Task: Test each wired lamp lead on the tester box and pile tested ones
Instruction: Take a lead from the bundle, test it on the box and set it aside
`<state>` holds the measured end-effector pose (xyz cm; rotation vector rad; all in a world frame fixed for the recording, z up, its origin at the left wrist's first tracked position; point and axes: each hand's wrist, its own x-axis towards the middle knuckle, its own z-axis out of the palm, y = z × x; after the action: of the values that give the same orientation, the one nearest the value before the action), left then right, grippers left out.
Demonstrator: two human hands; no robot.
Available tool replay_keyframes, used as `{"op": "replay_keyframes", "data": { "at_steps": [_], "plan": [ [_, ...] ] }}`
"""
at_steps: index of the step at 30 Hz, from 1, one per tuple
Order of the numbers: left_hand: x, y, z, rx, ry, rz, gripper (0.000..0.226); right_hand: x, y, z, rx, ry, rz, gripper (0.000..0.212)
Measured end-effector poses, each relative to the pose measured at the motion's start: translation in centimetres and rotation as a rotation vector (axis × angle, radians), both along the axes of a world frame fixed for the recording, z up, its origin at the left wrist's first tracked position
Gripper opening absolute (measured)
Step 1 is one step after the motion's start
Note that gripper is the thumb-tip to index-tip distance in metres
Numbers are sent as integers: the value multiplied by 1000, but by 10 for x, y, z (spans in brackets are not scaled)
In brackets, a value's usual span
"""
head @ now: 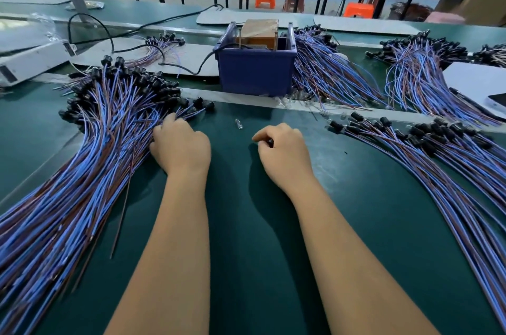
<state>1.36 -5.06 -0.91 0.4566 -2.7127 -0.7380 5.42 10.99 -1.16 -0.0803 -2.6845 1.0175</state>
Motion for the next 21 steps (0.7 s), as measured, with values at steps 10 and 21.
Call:
{"op": "replay_keyframes", "data": {
  "at_steps": [10, 21],
  "plan": [
    [3, 3, 7, 293, 402, 12, 40, 5, -2, 5, -288, 27, -20, 23],
    [7, 14, 14, 495, 505, -99, 23, 6, -4, 7, -458, 33, 6, 31]
  ]
}}
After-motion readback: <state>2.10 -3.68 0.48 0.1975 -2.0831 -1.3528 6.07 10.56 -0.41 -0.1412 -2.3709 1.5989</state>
